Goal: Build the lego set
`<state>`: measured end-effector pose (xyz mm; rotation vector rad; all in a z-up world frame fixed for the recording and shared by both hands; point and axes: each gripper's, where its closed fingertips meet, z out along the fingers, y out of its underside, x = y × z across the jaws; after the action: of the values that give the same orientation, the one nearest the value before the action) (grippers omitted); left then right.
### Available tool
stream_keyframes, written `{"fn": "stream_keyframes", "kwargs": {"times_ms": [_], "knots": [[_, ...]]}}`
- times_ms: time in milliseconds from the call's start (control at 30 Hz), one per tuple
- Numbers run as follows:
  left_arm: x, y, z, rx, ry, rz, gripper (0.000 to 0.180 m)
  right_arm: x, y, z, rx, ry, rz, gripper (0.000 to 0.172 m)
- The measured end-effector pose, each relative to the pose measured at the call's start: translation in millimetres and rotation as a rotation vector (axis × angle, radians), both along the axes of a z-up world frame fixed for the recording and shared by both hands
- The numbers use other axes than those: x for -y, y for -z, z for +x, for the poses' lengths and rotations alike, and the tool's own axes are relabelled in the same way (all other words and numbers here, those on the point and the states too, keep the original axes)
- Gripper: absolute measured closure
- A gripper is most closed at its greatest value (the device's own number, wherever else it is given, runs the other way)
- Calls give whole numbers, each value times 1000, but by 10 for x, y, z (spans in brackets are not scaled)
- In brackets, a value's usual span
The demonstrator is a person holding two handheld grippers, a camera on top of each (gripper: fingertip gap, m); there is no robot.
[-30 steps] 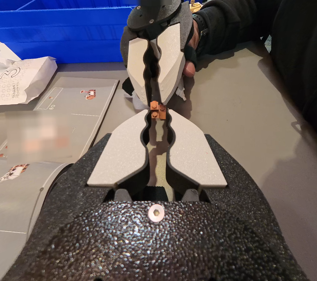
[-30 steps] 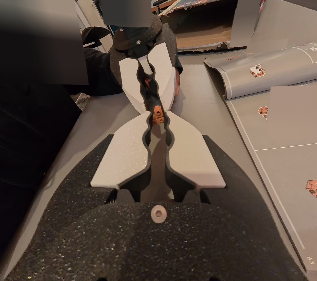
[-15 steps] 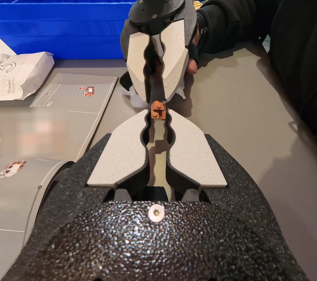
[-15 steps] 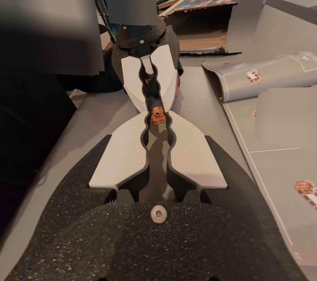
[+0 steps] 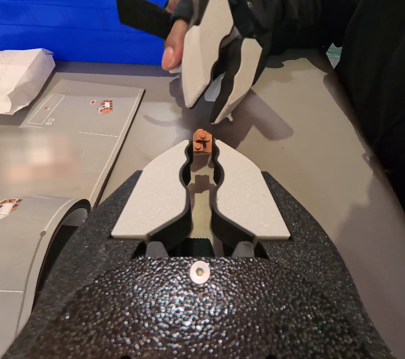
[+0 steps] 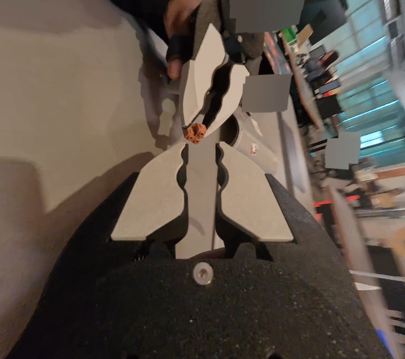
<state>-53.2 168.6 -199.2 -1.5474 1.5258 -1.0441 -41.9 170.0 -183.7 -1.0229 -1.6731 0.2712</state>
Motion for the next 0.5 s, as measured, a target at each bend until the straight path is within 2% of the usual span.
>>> {"fn": "stream_keyframes", "kwargs": {"times_ms": [200,333,500], "knots": [[38,-23,-6,-3,16,-18,165,26,-18,-77,80,-24,338,142],[51,-27,-14,-5,22,-39,165,40,-18,-110,106,-41,437,141],[61,-24,-19,3,29,-101,165,52,52,-138,128,-63,479,141]]}}
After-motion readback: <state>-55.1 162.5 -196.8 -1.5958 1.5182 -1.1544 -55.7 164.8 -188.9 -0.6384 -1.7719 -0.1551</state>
